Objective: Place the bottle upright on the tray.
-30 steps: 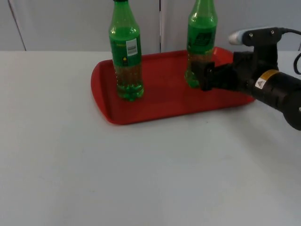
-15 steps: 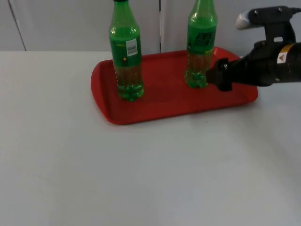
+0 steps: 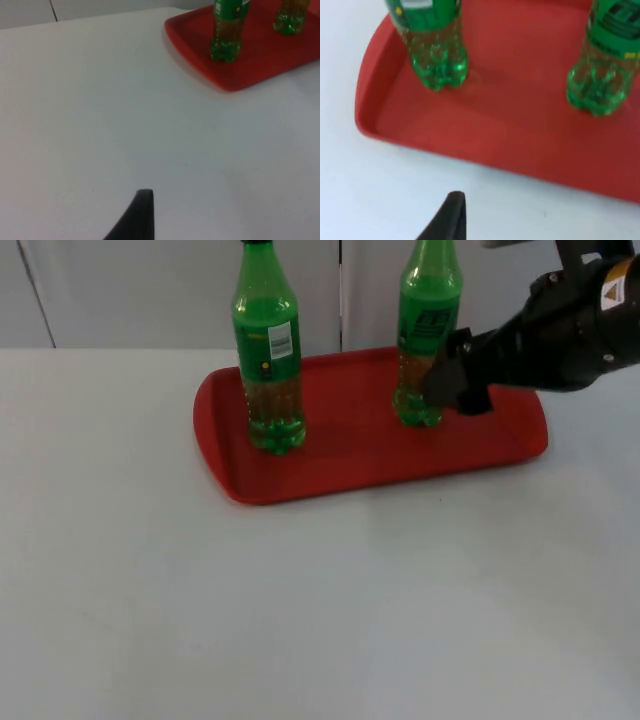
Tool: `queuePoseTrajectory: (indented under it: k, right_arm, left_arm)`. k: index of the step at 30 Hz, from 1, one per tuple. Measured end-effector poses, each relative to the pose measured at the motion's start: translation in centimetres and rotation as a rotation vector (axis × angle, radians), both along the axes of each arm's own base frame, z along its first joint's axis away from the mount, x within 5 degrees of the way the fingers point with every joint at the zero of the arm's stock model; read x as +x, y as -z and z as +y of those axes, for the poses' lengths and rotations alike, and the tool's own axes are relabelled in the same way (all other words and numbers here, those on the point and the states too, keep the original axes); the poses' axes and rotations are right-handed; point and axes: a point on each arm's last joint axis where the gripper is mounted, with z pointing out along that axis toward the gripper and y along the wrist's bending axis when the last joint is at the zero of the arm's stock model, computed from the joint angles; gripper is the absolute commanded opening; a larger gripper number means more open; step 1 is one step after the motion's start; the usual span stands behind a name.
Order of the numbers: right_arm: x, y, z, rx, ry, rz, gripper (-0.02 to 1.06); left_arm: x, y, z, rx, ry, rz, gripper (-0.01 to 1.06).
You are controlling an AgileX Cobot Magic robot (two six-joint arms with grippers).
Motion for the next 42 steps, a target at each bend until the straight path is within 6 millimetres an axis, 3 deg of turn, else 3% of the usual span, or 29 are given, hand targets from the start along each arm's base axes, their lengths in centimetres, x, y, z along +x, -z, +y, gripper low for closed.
queuePoseTrajectory:
  k: [16,22,42]
  right_arm:
    - [-3.6,-4.5,-2.1,0.006,0.042,0.063,1.05]
    - [-7.0,-6.2,-4.0,0.041,0.043,0.016,1.05]
    - [-15.5,-7.4,-8.7,0.099,0.031,-0.108,1.05]
  left_arm:
    - [0.0,0.0,0.0,0.0,0.0,0.0,1.05]
    - [0.0,0.0,0.0,0.0,0.0,0.0,1.05]
    - [0.0,0.0,0.0,0.0,0.0,0.0,1.05]
